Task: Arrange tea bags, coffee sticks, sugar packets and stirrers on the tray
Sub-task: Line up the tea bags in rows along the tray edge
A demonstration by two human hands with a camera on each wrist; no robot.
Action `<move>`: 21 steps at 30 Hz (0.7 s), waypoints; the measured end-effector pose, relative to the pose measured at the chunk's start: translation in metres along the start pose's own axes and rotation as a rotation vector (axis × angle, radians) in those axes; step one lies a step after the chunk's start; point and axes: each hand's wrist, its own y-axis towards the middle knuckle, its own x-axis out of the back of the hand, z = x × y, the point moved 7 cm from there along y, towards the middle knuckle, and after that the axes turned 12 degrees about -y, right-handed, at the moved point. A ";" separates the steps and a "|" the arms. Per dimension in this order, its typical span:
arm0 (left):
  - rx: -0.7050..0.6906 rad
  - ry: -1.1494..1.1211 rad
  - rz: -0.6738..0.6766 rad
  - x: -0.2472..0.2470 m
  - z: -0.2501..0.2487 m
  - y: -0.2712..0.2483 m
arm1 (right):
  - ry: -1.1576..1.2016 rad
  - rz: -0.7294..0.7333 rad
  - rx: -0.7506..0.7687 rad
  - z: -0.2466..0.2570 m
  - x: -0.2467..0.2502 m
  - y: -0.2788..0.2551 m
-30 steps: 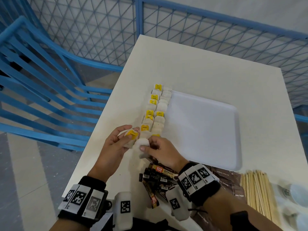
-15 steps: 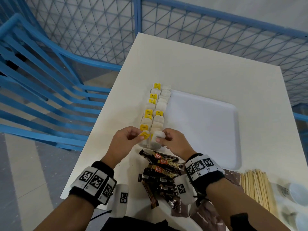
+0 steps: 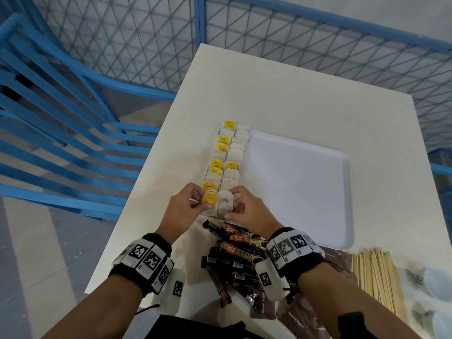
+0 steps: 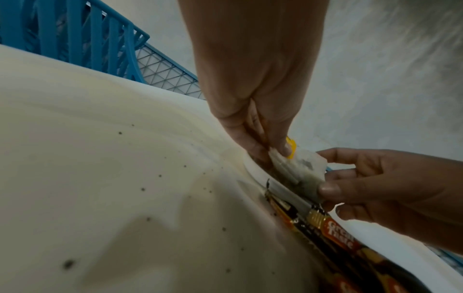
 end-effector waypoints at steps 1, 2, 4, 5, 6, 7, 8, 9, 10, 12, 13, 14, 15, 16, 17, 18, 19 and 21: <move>-0.008 0.000 0.002 0.000 -0.001 -0.001 | 0.010 -0.001 0.002 0.000 0.000 0.001; -0.020 0.008 0.008 -0.001 -0.002 -0.003 | 0.012 0.003 0.004 0.000 0.001 0.001; -0.055 0.074 0.016 -0.001 -0.004 -0.006 | -0.009 0.006 0.014 0.000 0.001 0.001; -0.079 0.125 0.012 0.000 -0.005 -0.007 | -0.022 0.000 0.021 0.001 0.001 0.001; -0.109 0.177 0.004 0.002 -0.005 -0.007 | -0.031 -0.010 0.028 0.002 0.001 0.001; -0.147 0.224 -0.002 0.003 -0.006 -0.008 | -0.036 -0.023 0.032 0.002 0.001 0.001; -0.193 0.262 -0.003 0.004 -0.006 -0.008 | -0.038 -0.039 0.032 0.002 0.002 0.001; -0.246 0.296 0.006 0.004 -0.008 -0.009 | -0.037 -0.056 0.025 0.002 0.002 0.000; -0.295 0.327 0.024 0.004 -0.008 -0.009 | -0.029 -0.071 0.015 0.001 0.002 0.000; -0.348 0.388 0.059 0.002 -0.008 -0.010 | -0.008 -0.088 -0.003 -0.001 0.001 -0.001; -0.357 0.422 0.071 0.001 -0.008 -0.010 | -0.004 -0.087 -0.006 -0.001 -0.001 -0.001; -0.363 0.453 0.079 -0.001 -0.008 -0.010 | -0.005 -0.083 -0.008 -0.001 -0.002 -0.001; -0.368 0.476 0.084 -0.002 -0.008 -0.010 | -0.010 -0.077 -0.012 -0.001 -0.003 -0.001; -0.371 0.492 0.091 -0.004 -0.009 -0.010 | -0.015 -0.073 -0.018 -0.001 -0.004 0.000; -0.373 0.506 0.099 -0.006 -0.010 -0.010 | -0.021 -0.071 -0.024 -0.001 -0.004 0.001; -0.373 0.523 0.107 -0.008 -0.011 -0.008 | -0.029 -0.070 -0.028 0.000 -0.003 0.002; -0.368 0.544 0.112 -0.009 -0.011 -0.006 | -0.039 -0.067 -0.032 0.001 -0.003 0.003; -0.352 0.592 0.128 -0.011 -0.010 -0.003 | -0.059 -0.065 -0.040 0.003 -0.002 0.005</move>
